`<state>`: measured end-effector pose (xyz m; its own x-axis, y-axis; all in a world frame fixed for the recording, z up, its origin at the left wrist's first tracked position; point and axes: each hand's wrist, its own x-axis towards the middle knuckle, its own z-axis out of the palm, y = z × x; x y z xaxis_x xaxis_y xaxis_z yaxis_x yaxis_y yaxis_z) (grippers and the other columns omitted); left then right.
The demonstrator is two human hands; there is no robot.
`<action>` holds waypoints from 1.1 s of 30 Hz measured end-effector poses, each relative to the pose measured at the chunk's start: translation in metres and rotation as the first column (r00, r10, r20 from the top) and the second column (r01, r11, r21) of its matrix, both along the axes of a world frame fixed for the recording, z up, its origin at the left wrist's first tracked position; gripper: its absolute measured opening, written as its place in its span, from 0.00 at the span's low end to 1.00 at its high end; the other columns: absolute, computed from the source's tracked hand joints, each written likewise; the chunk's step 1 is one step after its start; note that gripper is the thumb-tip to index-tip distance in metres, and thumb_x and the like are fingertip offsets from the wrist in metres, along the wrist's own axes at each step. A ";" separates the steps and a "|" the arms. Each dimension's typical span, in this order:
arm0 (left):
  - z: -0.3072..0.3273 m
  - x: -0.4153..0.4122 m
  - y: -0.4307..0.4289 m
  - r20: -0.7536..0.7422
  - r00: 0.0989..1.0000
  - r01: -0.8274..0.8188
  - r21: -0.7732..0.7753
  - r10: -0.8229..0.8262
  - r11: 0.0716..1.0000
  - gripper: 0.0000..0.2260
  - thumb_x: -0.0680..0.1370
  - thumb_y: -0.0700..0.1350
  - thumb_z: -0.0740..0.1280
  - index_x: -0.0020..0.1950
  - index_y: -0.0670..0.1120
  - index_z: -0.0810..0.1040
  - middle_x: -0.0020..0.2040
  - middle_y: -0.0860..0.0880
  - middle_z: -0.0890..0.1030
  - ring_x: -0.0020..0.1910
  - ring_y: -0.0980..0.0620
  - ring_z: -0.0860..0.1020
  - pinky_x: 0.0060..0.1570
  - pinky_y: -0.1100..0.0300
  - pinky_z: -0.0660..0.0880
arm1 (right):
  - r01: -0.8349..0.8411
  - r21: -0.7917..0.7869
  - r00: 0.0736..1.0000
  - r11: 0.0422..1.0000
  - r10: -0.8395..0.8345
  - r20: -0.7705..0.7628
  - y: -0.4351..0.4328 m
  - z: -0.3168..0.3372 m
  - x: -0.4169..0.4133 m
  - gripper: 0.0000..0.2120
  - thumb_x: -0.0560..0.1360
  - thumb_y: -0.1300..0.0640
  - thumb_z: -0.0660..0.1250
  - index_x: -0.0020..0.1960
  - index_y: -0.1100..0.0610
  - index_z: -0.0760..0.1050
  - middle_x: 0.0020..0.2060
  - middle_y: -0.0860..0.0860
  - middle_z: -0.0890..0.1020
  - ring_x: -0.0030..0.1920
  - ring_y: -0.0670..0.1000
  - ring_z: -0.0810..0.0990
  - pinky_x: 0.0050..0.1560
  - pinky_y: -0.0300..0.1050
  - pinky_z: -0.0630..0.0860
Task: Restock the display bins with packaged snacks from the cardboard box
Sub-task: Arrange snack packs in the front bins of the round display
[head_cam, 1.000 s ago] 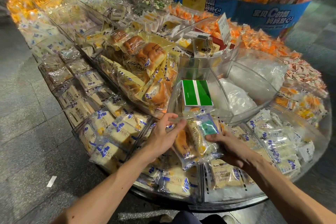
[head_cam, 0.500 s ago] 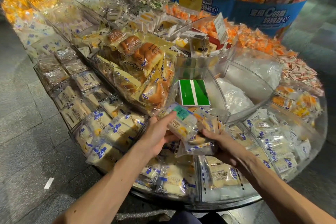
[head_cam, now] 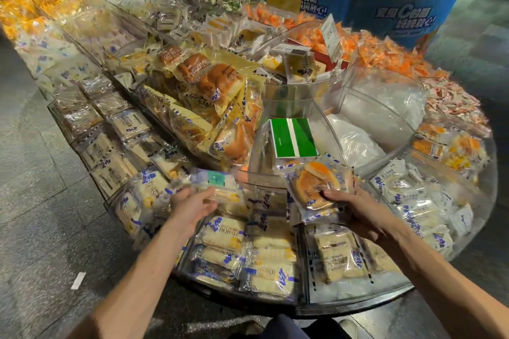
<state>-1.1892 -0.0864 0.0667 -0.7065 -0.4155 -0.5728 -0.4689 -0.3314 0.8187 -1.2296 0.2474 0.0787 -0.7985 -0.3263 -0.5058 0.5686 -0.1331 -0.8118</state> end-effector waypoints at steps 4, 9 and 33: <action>-0.039 -0.004 0.011 0.122 0.985 0.133 -0.104 -0.120 0.986 0.28 0.75 0.34 0.73 0.73 0.38 0.69 0.64 0.38 0.78 0.46 0.44 0.85 0.36 0.61 0.82 | -0.033 0.065 0.997 0.997 0.037 -0.061 -0.014 0.004 0.005 0.26 0.68 0.61 0.74 0.63 0.66 0.73 0.42 0.57 0.85 0.32 0.50 0.83 0.27 0.39 0.77; -0.053 -0.011 0.008 0.316 0.905 0.401 -0.403 -0.286 0.823 0.23 0.79 0.42 0.70 0.73 0.42 0.69 0.56 0.48 0.81 0.32 0.53 0.81 0.28 0.64 0.76 | -0.098 0.140 0.992 0.985 0.108 -0.065 -0.022 0.007 0.008 0.18 0.64 0.56 0.77 0.50 0.61 0.78 0.38 0.56 0.84 0.29 0.49 0.78 0.27 0.39 0.75; 0.015 0.003 0.033 0.308 0.365 0.086 -0.951 -0.879 -0.298 0.53 0.69 0.63 0.73 0.79 0.62 0.37 0.81 0.53 0.46 0.80 0.52 0.47 0.77 0.48 0.48 | -0.249 0.067 0.964 0.966 0.253 -0.077 -0.051 0.018 0.004 0.19 0.71 0.63 0.71 0.60 0.66 0.75 0.47 0.61 0.86 0.44 0.56 0.87 0.41 0.45 0.84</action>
